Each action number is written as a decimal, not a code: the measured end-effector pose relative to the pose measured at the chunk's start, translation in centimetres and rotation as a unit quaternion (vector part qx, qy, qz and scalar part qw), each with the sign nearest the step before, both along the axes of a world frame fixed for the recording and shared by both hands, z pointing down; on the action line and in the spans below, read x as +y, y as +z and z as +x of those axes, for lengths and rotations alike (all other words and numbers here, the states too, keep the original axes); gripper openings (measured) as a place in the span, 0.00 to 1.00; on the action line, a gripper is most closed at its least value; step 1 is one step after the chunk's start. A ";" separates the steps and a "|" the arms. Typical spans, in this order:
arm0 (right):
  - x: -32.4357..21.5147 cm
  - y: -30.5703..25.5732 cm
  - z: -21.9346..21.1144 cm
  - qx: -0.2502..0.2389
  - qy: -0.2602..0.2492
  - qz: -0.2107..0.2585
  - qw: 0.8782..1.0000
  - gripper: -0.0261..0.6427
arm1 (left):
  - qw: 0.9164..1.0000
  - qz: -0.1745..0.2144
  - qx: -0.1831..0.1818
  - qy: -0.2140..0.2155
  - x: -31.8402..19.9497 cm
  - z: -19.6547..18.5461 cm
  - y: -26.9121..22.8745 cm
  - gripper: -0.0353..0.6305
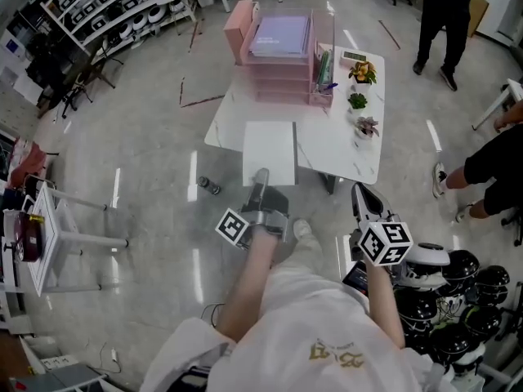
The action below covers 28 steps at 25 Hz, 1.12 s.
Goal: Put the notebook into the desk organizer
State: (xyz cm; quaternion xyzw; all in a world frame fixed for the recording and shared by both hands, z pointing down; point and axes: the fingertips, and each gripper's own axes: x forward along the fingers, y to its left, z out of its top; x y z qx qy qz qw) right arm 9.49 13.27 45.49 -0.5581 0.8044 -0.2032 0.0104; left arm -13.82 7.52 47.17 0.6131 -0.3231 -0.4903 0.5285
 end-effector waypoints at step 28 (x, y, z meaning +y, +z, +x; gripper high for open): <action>-23.3 2.7 1.4 0.011 -0.017 -0.058 0.998 0.06 | 0.999 -0.033 -0.026 0.003 -23.3 1.9 3.3 0.09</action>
